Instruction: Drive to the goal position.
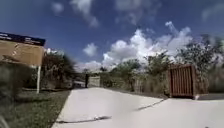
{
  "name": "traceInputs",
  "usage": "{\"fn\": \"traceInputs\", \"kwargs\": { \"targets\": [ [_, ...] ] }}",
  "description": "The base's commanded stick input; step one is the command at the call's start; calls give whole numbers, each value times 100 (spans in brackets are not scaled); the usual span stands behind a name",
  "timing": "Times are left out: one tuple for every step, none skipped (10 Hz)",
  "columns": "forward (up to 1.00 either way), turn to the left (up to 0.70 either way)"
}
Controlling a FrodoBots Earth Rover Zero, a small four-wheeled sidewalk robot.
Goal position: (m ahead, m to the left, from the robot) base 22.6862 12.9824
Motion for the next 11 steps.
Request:
{"fn": "traceInputs", "kwargs": {
  "targets": [
    [70, 35],
    [70, 35],
    [70, 35],
    [70, 23],
    [70, 2],
    [70, 0],
    [70, 0],
    [70, 0],
    [70, 0],
    [70, 0],
    [70, 0]
  ]
}}
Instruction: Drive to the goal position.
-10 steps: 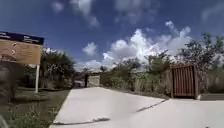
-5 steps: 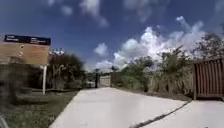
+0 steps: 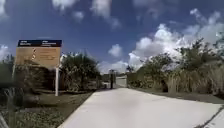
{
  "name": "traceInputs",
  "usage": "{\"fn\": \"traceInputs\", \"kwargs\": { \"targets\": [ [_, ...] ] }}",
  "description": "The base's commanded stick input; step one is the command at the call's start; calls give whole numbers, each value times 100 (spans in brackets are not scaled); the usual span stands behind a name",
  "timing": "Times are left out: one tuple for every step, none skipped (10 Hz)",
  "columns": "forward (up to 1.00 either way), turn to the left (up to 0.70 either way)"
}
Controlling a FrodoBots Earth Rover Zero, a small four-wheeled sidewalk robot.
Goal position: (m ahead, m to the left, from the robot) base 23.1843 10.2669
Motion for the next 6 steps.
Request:
{"fn": "traceInputs", "kwargs": {
  "targets": [
    [70, 0],
    [70, 0],
    [70, 0],
    [70, 0],
    [70, 0],
    [70, 0]
  ]
}}
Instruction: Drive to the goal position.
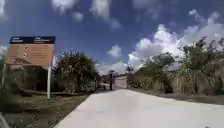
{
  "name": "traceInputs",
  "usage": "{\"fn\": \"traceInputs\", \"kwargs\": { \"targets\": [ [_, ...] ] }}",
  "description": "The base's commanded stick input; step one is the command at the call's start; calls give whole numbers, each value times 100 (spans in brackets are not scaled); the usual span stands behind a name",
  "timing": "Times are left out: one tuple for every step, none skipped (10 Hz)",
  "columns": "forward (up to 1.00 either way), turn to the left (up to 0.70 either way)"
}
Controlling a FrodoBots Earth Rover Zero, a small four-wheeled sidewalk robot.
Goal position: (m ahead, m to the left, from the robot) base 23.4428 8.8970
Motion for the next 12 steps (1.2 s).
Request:
{"fn": "traceInputs", "kwargs": {
  "targets": [
    [70, 0],
    [70, 0],
    [70, 0],
    [70, 0],
    [70, 0],
    [70, 0],
    [70, 0],
    [70, 0],
    [70, 0],
    [70, 0],
    [70, 0],
    [70, 0]
  ]
}}
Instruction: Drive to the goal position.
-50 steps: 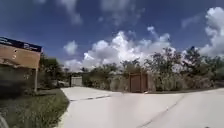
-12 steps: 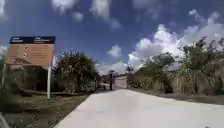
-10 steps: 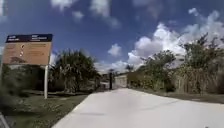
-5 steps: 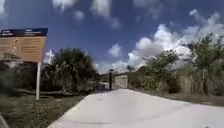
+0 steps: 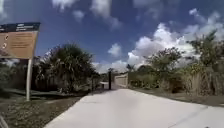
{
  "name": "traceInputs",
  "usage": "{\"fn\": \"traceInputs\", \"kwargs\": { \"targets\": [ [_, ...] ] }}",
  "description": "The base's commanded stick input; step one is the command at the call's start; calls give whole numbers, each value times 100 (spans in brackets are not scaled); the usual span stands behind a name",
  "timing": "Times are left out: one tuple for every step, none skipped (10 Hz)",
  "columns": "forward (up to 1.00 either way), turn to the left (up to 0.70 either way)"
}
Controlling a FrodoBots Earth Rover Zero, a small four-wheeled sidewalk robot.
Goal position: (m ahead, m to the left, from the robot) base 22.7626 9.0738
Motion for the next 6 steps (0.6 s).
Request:
{"fn": "traceInputs", "kwargs": {
  "targets": [
    [70, 0],
    [70, 21],
    [70, 35],
    [70, 35],
    [70, 35],
    [70, 35]
  ]
}}
